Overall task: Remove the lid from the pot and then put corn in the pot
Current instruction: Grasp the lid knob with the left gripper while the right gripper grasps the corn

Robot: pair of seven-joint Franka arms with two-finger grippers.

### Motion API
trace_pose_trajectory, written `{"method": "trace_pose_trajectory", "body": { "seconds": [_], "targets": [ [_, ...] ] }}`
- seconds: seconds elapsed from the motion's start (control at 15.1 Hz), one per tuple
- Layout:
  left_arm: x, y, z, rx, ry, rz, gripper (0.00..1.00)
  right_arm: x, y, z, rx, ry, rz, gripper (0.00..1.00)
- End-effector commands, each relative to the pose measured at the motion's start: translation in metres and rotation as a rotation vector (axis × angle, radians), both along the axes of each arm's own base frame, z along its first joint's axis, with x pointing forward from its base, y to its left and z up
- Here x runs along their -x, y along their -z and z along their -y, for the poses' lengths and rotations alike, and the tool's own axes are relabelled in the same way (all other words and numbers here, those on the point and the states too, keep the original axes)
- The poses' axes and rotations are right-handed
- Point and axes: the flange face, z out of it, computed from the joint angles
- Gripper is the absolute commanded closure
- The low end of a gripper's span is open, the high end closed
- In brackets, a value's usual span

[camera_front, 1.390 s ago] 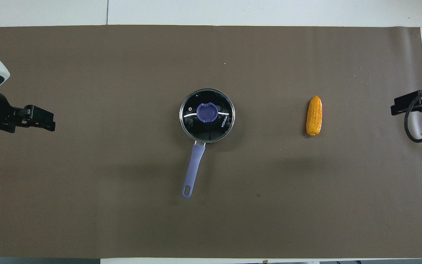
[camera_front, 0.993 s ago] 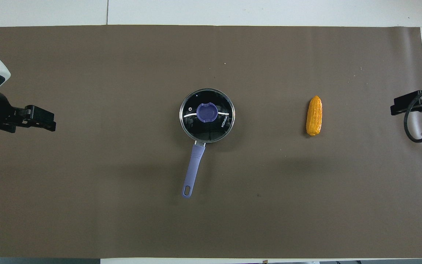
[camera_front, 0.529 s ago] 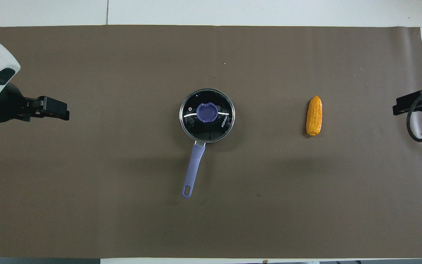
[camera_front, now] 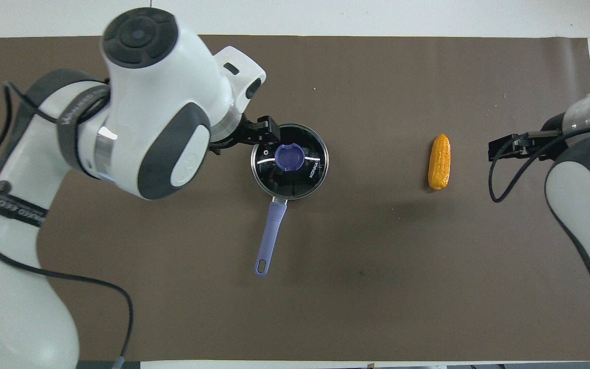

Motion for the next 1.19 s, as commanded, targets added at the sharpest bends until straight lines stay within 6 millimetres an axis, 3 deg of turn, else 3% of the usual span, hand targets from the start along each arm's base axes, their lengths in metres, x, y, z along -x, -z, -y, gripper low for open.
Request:
{"method": "trace_pose_trajectory", "body": {
  "seconds": [0.0,0.2,0.33,0.46,0.6,0.66,0.79,0.86,0.99,1.06,1.12],
  "targets": [
    [-0.004,0.015,0.041,-0.015,0.005,0.045,0.00,-0.010,0.080,-0.021,-0.005,0.036,0.018,0.00],
    [-0.001,0.037,0.056,-0.060,0.041,0.062,0.00,-0.012,0.135,-0.042,-0.004,0.037,0.032,0.00],
    [-0.005,0.054,0.061,-0.086,0.057,0.079,0.00,-0.015,0.168,-0.043,0.002,0.026,-0.005,0.00],
    [-0.004,0.060,0.061,-0.092,0.063,0.079,0.00,-0.016,0.182,-0.041,0.005,0.027,-0.021,0.00],
    [-0.005,0.066,0.062,-0.085,0.062,0.091,0.00,-0.015,0.183,-0.039,0.005,0.033,-0.029,0.00],
    [-0.004,0.072,0.063,-0.086,0.064,0.092,0.00,-0.016,0.184,-0.039,0.005,0.033,-0.029,0.06],
    [0.002,0.073,0.070,-0.082,0.075,0.094,0.00,-0.014,0.188,-0.041,0.007,0.027,-0.040,0.21],
    [0.004,0.077,0.071,-0.086,0.079,0.089,0.00,-0.013,0.190,-0.042,0.007,0.019,-0.046,0.38],
    [0.009,0.081,0.076,-0.090,0.089,0.083,0.00,-0.012,0.190,-0.043,0.008,-0.001,-0.053,0.86],
    [0.010,0.081,0.076,-0.090,0.089,0.083,0.00,-0.012,0.191,-0.043,0.007,-0.024,-0.058,1.00],
    [0.011,0.083,0.077,-0.093,0.091,0.079,0.00,-0.011,0.192,-0.043,0.007,-0.038,-0.065,1.00]
  ]
}}
